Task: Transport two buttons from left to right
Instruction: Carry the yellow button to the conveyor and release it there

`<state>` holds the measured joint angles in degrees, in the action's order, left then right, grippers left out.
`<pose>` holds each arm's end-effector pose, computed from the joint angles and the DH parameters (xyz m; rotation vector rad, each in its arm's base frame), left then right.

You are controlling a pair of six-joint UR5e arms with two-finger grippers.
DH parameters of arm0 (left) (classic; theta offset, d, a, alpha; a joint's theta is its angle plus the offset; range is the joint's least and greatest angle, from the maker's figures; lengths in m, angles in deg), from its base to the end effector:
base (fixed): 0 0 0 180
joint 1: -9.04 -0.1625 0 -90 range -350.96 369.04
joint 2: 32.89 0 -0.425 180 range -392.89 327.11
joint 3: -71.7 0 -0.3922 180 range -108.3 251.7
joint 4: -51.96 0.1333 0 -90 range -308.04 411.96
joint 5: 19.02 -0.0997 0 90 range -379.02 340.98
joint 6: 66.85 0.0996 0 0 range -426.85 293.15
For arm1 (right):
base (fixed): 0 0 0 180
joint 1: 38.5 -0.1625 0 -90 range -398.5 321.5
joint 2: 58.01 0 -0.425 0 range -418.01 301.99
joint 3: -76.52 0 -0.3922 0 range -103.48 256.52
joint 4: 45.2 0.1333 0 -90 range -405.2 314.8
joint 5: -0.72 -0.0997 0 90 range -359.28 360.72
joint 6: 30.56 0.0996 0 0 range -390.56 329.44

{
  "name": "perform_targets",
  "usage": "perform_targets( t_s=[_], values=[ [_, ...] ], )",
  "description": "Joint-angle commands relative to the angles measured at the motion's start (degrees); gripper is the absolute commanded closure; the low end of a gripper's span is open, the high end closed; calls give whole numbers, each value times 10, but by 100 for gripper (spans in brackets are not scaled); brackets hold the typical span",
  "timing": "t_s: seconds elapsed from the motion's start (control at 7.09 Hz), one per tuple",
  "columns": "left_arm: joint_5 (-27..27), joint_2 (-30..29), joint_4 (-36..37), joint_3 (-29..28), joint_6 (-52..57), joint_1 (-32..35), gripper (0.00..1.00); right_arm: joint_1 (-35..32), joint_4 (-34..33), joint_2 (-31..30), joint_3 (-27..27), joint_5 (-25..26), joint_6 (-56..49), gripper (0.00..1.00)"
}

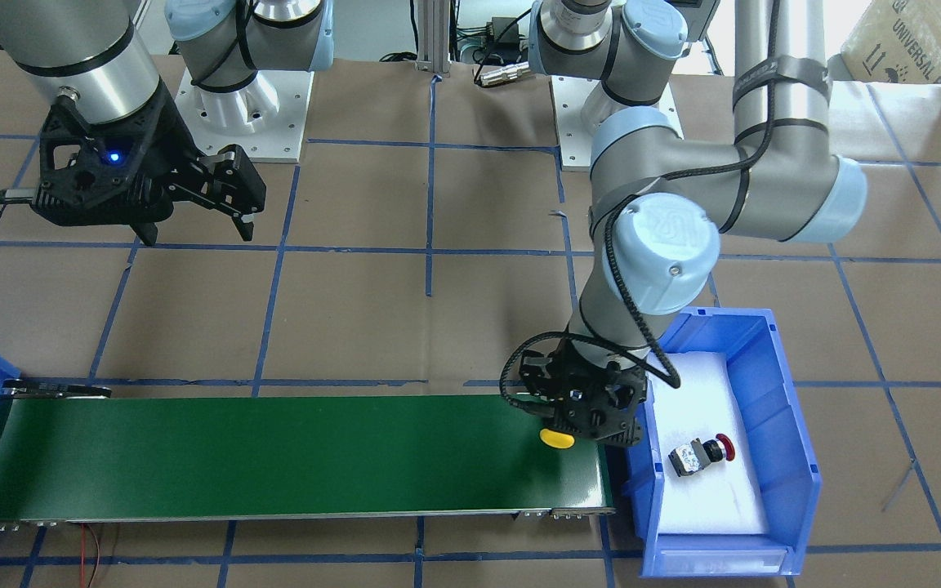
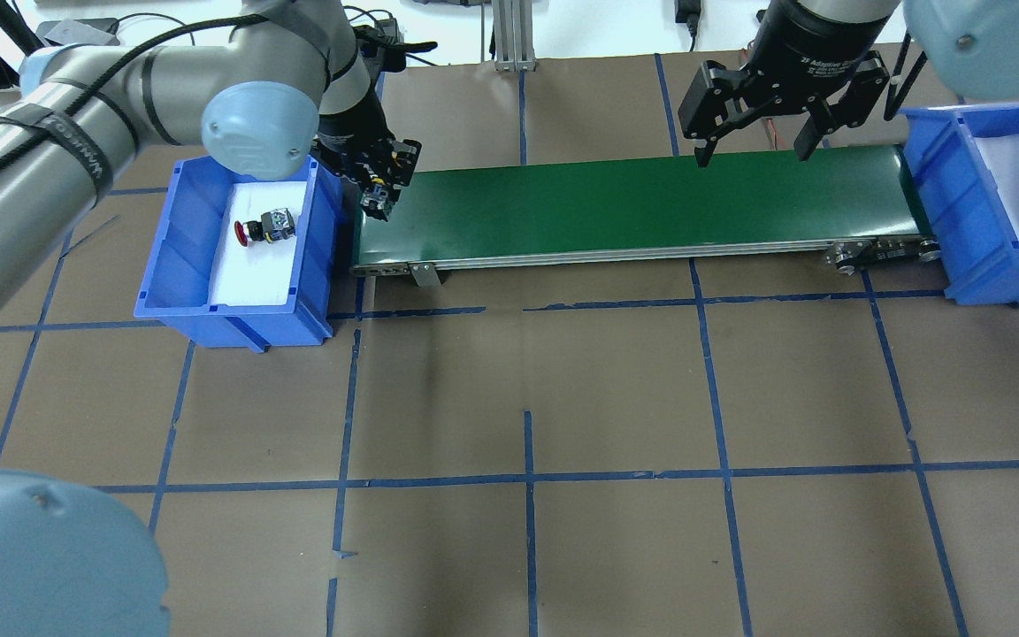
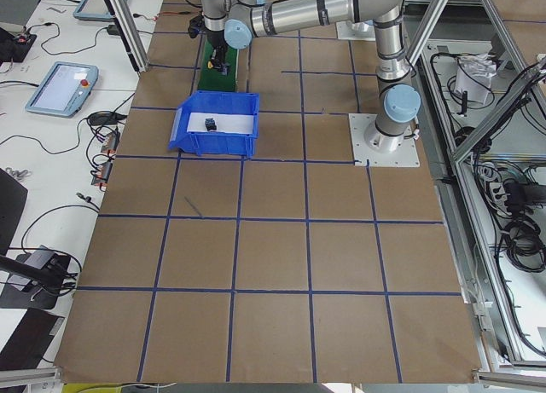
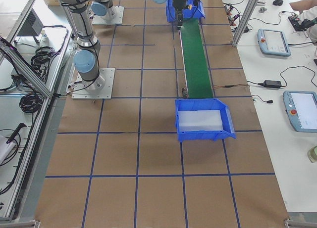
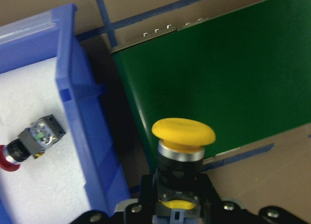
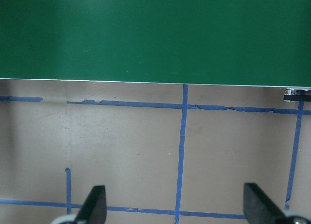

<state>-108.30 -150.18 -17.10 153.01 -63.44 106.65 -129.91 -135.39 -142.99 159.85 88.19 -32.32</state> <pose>-0.2221 -0.6465 0.3197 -0.3006 -3.1124 0.0631 0.1507 -0.5285 0.5009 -0.0868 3.0959 -0.0499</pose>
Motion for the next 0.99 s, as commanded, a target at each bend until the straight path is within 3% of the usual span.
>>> perform_targets(
  t_s=[0.0,0.42,0.56,0.7,0.85],
  values=[
    [-2,-74,6,-59,-80,40,95,2,0,-1,-1,1,0,0],
    [-1,-79,6,-53,-104,44,88,2,1,-1,0,-1,-1,0],
    [-4,-80,6,-52,-105,45,69,2,1,-1,0,-3,-1,0],
    [-5,-79,6,-53,-105,44,1,2,1,-1,1,-3,-1,0],
    [-4,-71,1,-51,-102,43,0,2,1,-1,1,-3,-1,0]
  ],
)
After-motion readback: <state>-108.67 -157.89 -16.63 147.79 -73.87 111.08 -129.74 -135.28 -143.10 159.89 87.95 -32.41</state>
